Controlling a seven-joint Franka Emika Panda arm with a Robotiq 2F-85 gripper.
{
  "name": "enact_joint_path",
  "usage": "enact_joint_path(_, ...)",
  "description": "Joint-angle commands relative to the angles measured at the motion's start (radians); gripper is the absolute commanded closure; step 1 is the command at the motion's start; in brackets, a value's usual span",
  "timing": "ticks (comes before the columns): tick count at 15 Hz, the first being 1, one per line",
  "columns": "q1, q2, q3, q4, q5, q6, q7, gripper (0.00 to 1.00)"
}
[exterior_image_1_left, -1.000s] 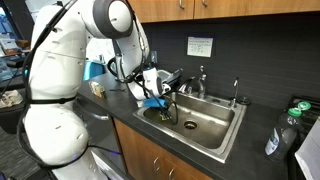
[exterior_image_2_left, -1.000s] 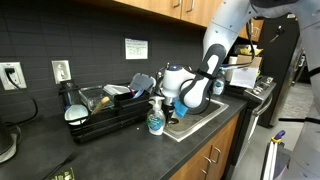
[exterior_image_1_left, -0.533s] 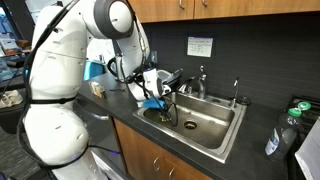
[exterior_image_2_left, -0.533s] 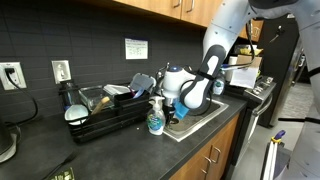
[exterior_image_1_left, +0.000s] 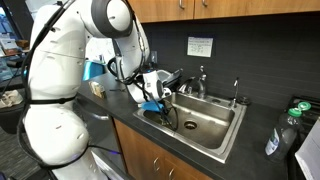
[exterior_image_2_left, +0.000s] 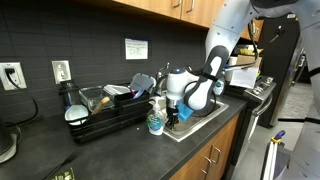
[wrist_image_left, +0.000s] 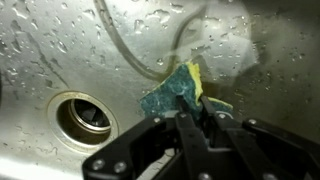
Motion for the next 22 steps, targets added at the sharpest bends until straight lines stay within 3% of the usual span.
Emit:
enact_joint_path(1,0.012,-0.076,-0.039,-0.068,-0.026,-0.01,0.048,0.96)
enact_joint_path(11,0.008,-0.162,-0.119,-0.182,-0.045,-0.006,0.092,0.96)
enact_joint_path(22,-0.01,-0.168,-0.071,-0.192,0.047,-0.017,0.033,0.96)
